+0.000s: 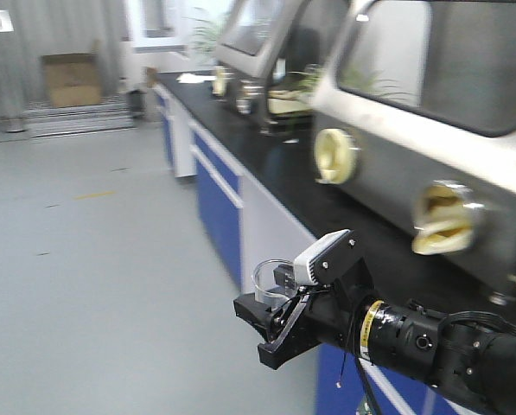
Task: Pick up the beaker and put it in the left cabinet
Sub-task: 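Drive the base to the white cabinet holding the beaker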
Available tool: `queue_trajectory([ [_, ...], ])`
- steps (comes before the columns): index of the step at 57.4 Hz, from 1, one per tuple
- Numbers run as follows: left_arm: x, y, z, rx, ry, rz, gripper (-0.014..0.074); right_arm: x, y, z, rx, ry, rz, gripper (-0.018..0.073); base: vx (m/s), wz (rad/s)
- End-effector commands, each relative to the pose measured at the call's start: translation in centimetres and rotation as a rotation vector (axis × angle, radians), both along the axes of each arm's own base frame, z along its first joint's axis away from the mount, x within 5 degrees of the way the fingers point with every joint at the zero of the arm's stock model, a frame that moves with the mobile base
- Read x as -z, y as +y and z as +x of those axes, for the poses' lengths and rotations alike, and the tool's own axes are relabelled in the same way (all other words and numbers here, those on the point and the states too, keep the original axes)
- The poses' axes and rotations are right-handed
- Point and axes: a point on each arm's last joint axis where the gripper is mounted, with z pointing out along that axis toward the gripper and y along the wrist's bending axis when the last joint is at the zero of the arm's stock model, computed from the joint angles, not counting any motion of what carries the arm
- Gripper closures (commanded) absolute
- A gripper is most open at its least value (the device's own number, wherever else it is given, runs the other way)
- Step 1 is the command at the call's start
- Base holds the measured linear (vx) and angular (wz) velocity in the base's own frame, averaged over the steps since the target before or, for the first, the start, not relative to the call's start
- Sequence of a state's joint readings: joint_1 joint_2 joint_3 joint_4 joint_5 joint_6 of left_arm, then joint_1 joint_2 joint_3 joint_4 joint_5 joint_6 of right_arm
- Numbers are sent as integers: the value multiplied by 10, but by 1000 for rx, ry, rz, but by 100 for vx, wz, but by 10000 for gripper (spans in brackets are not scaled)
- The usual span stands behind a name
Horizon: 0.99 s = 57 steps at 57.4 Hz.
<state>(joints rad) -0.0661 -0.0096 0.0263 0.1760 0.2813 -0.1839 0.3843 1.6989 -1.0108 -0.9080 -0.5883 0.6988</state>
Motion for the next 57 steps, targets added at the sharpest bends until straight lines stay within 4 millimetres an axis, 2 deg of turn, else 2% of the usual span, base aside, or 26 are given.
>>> queue_trajectory([
  [1, -11, -2, 0, 21, -108, -12, 593, -32, 0, -4, -25, -91, 92, 331, 11, 77],
  [31, -11, -2, 0, 21, -108, -12, 593, -32, 0, -4, -25, -91, 92, 331, 22, 65],
  [57, -11, -2, 0, 21, -108, -12, 593, -32, 0, -4, -25, -91, 92, 331, 41, 21],
])
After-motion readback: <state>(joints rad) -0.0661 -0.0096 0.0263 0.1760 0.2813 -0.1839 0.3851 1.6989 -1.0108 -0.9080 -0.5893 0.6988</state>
